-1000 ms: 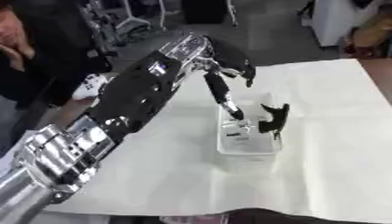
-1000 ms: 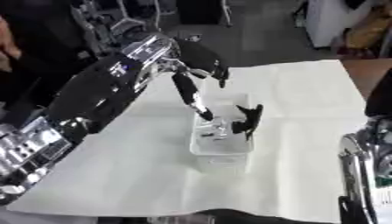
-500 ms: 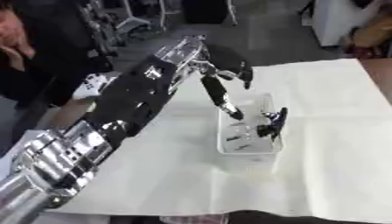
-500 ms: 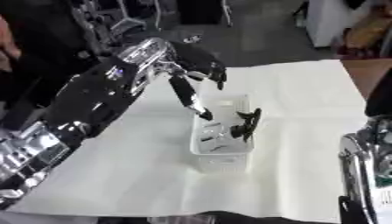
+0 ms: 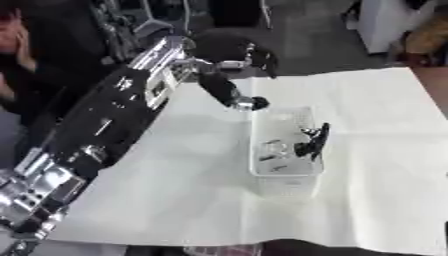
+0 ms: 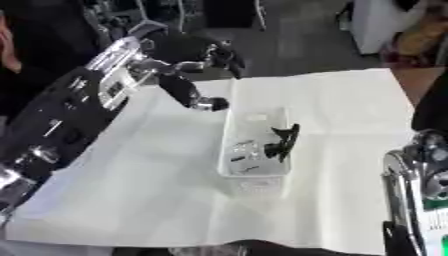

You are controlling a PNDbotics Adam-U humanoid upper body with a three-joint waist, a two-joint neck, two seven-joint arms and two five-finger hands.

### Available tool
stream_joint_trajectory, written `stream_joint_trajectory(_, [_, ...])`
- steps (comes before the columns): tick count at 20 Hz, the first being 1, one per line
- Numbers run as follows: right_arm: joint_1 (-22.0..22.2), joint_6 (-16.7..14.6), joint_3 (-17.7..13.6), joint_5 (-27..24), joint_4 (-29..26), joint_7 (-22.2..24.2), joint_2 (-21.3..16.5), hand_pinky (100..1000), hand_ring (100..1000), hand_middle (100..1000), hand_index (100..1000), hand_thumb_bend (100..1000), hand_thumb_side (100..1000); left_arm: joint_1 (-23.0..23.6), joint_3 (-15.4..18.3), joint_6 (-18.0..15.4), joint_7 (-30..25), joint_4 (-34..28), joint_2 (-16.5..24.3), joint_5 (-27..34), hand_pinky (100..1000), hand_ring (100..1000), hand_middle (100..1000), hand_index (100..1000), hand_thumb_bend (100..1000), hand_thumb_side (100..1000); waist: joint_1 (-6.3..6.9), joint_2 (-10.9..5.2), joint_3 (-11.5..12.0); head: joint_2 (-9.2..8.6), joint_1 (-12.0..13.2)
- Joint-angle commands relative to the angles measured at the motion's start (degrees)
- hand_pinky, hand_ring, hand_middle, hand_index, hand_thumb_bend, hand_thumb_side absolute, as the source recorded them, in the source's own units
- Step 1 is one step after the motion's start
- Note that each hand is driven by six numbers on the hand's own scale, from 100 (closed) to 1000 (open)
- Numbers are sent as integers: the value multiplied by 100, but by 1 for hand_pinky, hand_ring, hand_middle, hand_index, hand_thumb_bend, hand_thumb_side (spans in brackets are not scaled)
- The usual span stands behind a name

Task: Pick up objects on the table and place them in the box.

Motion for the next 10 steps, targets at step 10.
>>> stream_joint_trajectory(10, [92,141,-252,129,-75,-153,-417,530,539,567,745,100,1000,2162,725,1232,1446,-3338,-1136,2648,534,610,716,772,297,1000,-304,-96,533,-402,-620])
